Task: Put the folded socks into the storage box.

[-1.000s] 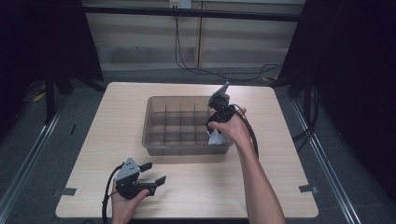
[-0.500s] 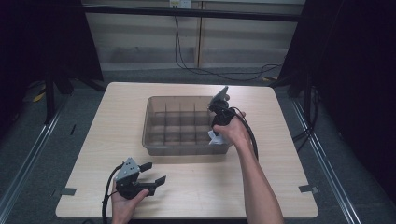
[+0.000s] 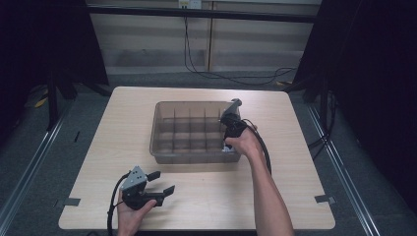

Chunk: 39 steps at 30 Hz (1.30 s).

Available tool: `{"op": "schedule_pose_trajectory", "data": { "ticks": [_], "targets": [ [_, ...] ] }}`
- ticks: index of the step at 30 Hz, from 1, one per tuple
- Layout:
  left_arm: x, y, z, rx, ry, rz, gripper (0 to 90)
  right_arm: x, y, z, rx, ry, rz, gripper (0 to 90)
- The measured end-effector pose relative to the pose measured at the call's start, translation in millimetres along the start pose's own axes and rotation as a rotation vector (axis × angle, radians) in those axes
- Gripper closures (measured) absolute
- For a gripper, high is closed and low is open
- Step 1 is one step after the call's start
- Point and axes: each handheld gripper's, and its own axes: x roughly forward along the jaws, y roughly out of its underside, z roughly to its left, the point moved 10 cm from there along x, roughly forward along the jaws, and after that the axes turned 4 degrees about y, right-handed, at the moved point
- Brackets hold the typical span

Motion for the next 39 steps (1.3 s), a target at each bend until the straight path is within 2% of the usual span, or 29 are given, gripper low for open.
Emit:
{"op": "schedule_pose_trajectory", "data": {
  "ticks": [3, 6, 8, 10, 13, 16, 18, 23, 25, 27, 28, 29, 32, 35, 39],
  "targets": [
    [0.2, 0.2, -0.5, -0.001, -0.001, 0.002, 22.4, 4.2, -1.6, 2.7, -0.007, 0.05, 0.017, 76.3],
    [0.2, 0.7, -0.2, 0.004, 0.002, 0.009, 22.4, 4.7, -1.9, 2.6, -0.005, 0.051, 0.017, 76.3],
    [0.1, 0.6, 0.1, 0.004, 0.0, 0.009, 22.4, 4.8, -2.4, 4.2, -0.022, 0.088, 0.017, 75.8],
    [0.1, 0.5, -0.3, 0.005, 0.0, 0.007, 22.4, 4.6, -3.5, 4.1, -0.029, 0.101, -0.008, 74.7],
    [0.3, 0.3, -0.3, -0.002, 0.004, 0.005, 22.5, 2.9, -4.0, 2.8, -0.047, 0.101, -0.058, 71.7],
    [0.4, 0.3, -0.6, 0.001, 0.003, 0.005, 22.5, -0.6, -2.6, 0.7, -0.038, 0.065, -0.107, 67.7],
    [0.4, 0.2, -0.5, 0.0, 0.0, 0.002, 22.5, -2.1, -2.0, 0.0, -0.038, 0.059, -0.117, 66.4],
    [-0.2, 0.4, -0.2, 0.003, -0.002, 0.005, 22.5, -12.2, 0.1, -0.7, -0.053, 0.081, -0.165, 56.4],
    [-0.1, 0.1, -0.3, 0.001, -0.001, 0.0, 22.5, -16.9, 1.7, -1.9, -0.048, 0.064, -0.191, 54.6],
    [0.0, 0.1, -0.1, 0.001, -0.003, 0.001, 22.5, -22.1, 2.9, -1.9, -0.033, 0.006, -0.239, 54.2],
    [0.0, 0.1, -0.1, 0.001, -0.003, 0.001, 22.5, -25.4, 4.0, -1.7, -0.047, -0.01, -0.265, 51.8],
    [-0.1, 0.1, 0.0, 0.001, -0.002, 0.002, 22.5, -25.4, 4.0, -1.7, -0.047, -0.01, -0.265, 51.8],
    [-0.2, -0.2, 0.2, -0.001, -0.007, -0.003, 22.5, -30.7, 4.9, -0.5, -0.062, -0.029, -0.315, 44.8],
    [-0.5, -0.1, 0.4, -0.01, -0.008, -0.005, 23.0, -36.1, 5.7, 2.3, -0.067, -0.083, -0.377, 38.7],
    [-0.7, -0.1, 0.7, -0.013, -0.006, -0.004, 24.6, -43.7, 6.7, 2.7, -0.073, -0.11, -0.465, 29.8]
  ]
}}
